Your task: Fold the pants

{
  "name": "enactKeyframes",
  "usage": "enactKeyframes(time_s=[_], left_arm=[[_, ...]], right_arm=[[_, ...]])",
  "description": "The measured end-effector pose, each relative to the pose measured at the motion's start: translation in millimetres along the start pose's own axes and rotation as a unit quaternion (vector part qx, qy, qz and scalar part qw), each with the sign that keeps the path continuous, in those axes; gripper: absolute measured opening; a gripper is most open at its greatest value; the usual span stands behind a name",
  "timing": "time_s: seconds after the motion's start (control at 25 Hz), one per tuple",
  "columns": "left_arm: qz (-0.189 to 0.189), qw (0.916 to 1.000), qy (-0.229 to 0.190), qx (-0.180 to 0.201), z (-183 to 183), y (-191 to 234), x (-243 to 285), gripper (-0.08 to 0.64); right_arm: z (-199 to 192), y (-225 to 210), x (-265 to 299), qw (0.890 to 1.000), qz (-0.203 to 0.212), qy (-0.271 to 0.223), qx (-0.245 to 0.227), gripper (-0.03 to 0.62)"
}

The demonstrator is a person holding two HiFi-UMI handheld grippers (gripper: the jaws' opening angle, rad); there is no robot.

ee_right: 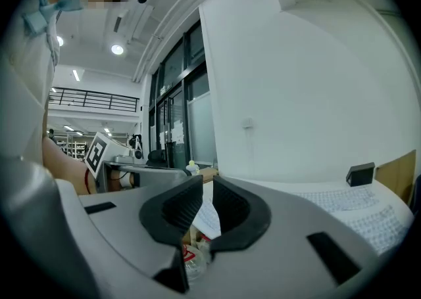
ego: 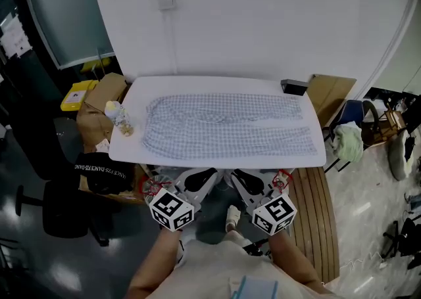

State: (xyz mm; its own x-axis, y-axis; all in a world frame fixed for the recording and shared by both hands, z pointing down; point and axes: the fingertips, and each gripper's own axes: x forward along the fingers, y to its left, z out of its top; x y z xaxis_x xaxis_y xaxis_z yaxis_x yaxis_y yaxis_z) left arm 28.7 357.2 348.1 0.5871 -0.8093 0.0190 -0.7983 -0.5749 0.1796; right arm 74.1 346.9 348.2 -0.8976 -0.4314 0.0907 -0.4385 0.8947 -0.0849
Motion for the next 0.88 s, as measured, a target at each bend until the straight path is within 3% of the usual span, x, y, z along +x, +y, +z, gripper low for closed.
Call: enactKeyframes(time_s=[0.88], left_arm=[[0.011,0.9994,0.029,-0.017,11.4,93.1,118.7,0.011]], right_arm=[[11.8,-133.6,80.0,0.999,0.02,0.033,0.002,0.084]])
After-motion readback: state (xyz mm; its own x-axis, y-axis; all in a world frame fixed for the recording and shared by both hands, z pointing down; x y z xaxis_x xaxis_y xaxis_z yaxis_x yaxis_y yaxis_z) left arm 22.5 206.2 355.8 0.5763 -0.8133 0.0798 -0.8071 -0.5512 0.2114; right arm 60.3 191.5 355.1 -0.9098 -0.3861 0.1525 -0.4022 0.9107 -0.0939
